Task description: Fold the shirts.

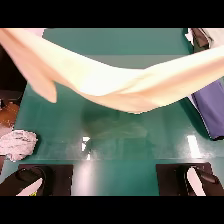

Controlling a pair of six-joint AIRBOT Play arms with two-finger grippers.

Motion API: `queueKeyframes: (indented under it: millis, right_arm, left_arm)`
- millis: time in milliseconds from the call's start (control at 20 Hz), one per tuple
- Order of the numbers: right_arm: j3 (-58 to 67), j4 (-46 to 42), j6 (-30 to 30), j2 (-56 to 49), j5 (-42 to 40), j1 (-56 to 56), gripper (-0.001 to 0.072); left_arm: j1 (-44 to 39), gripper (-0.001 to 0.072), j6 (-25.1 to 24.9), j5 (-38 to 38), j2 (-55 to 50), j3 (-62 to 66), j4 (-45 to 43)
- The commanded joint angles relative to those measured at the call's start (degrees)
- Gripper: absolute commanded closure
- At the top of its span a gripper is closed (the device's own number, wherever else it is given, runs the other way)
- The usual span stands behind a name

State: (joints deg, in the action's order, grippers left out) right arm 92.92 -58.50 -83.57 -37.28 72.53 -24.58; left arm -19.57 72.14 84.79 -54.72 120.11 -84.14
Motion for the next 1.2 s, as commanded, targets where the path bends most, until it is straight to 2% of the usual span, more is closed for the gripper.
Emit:
queueKeyframes:
  millis: [0, 150, 300, 450, 550, 650, 900, 1150]
  right_arm:
    - [10.7, -0.2, 0.0, -3.6, 0.2, -0.5, 0.0695]
    - [18.0, -0.1, -2.1, -9.2, 3.8, -0.5, 0.0695]
    - [21.7, 0.0, -5.0, -17.2, 15.2, -0.4, 0.0695]
    - [17.3, 0.0, -6.4, -25.1, 24.1, 1.3, 0.0695]
    - [10.8, 0.0, -6.3, -29.7, 25.1, 5.0, 0.0694]
    - [3.9, 0.0, -3.9, -34.1, 22.1, 9.2, 0.0695]
    - [-6.4, -0.1, -3.3, -42.9, 4.9, 16.3, 0.0694]
    - [-8.4, -0.1, -3.3, -44.9, -3.7, 17.7, 0.0692]
  left_arm:
    - [0.0, 0.0683, 0.3, -5.1, 3.7, 2.1, 0.4]
    - [0.0, 0.0684, 0.5, -9.8, 4.5, 2.2, 0.0]
    - [0.0, 0.0684, 0.5, -9.6, 2.4, -3.0, -1.3]
    - [0.0, 0.0683, 0.5, -6.1, -3.1, -12.9, -1.1]
    - [0.0, 0.0683, 0.5, -3.5, -8.3, -19.1, -1.1]
    - [0.0, 0.0683, 0.5, -3.1, -13.9, -25.0, -1.0]
    - [0.0, 0.0683, -0.2, -4.8, -26.3, -30.2, -1.0]
    - [0.2, 0.0682, -0.2, -8.8, -29.7, -30.2, -1.5]
